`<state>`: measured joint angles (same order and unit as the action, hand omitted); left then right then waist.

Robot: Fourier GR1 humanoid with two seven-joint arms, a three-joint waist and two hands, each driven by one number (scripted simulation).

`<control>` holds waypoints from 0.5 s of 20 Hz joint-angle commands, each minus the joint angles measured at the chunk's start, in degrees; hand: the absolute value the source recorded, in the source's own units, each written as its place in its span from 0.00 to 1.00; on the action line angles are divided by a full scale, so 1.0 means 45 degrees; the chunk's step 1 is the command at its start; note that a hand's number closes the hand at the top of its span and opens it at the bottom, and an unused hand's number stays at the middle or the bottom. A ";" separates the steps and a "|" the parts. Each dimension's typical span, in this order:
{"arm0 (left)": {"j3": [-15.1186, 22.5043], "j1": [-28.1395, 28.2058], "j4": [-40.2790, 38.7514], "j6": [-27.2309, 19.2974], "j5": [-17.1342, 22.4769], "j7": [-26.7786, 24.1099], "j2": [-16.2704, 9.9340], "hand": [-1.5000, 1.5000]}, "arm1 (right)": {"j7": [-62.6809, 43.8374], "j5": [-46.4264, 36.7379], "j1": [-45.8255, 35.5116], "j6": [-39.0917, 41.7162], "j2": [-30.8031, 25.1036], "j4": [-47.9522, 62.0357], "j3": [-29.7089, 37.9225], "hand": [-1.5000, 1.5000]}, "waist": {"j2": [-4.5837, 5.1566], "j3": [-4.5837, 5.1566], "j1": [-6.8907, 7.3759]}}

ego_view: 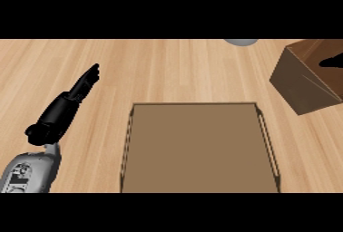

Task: Pick the tomato from the tray and place it in the cardboard box

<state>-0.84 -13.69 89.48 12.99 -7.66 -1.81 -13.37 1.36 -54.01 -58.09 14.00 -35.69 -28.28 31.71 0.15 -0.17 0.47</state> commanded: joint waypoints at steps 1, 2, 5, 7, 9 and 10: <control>-0.0245 -0.0005 0.0026 -0.0036 0.0028 -0.0228 -0.0165 0.50 | 0.0726 0.2698 -0.0563 -0.1296 0.0345 -0.0318 0.2773 0.00 | -0.0018 -0.0040 -0.0028; 0.0062 0.0281 0.0126 0.0076 -0.0002 -0.0199 0.0001 0.50 | 0.0499 0.3172 -0.0708 -0.1425 0.0117 -0.0300 0.3358 0.00 | -0.0031 -0.0026 -0.0010; -0.0099 -0.0253 -0.0099 -0.0156 -0.0155 -0.0100 -0.0030 0.50 | 0.0179 0.4588 -0.0662 -0.1914 0.0162 -0.0115 0.4894 0.00 | 0.0002 -0.0005 -0.0182; -0.0250 -0.0016 -0.0211 0.0252 0.0155 -0.0069 -0.0233 0.50 | 0.0389 0.4976 -0.0074 -0.2460 -0.0131 0.0000 0.5422 0.00 | 0.0050 0.0008 -0.0048; -0.0257 0.0020 -0.0242 0.0171 0.0064 -0.0166 -0.0193 0.50 | 0.0918 0.5493 0.0515 -0.2120 -0.0694 0.0221 0.5857 0.00 | 0.0051 0.0010 -0.0040; -0.0382 0.0051 -0.0080 0.0359 0.0327 -0.0167 -0.0252 0.50 | 0.1074 0.5695 0.0550 -0.2195 -0.0902 0.0554 0.6047 0.00 | 0.0085 0.0007 0.0104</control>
<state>-1.97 -13.61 88.83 13.78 -7.09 -2.56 -14.22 3.94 -33.17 -58.05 5.33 -37.30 -27.71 53.98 0.33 -0.14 0.39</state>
